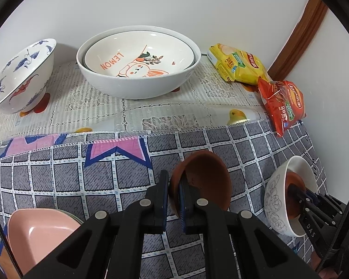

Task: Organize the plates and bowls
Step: 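Lower the brown bowl into the white bowl and open the right gripper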

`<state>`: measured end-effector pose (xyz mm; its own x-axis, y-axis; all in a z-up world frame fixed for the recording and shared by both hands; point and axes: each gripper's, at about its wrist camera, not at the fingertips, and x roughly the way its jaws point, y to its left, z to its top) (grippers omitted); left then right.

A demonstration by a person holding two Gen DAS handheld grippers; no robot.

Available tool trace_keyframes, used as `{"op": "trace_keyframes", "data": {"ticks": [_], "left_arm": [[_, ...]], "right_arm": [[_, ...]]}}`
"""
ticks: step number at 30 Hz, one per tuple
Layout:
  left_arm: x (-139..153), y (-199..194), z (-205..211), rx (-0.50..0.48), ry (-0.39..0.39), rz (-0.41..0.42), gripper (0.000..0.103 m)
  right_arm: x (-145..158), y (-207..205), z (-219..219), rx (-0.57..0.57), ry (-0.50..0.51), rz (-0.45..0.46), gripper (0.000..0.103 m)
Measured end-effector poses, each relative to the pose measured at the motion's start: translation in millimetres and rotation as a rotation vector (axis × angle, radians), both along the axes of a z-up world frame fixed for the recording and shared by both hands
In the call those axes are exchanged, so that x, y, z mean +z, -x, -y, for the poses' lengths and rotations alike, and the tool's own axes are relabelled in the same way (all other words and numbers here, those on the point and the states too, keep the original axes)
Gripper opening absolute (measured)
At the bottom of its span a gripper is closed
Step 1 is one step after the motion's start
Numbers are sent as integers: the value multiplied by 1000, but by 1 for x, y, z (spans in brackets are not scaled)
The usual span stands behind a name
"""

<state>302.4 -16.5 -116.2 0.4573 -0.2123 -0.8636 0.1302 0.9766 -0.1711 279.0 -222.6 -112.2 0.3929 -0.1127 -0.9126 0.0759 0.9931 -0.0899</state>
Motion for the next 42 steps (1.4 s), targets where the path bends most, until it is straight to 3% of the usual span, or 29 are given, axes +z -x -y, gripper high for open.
{"op": "trace_keyframes", "data": {"ticks": [26,42], "left_arm": [[3,0,-2,7,4,1,9],[15,8,4,-11,3,29,9]], "right_arm": [[-9,-5,-10,85,110,-49,21],[6,5,-2,56,17,-19,23]]}}
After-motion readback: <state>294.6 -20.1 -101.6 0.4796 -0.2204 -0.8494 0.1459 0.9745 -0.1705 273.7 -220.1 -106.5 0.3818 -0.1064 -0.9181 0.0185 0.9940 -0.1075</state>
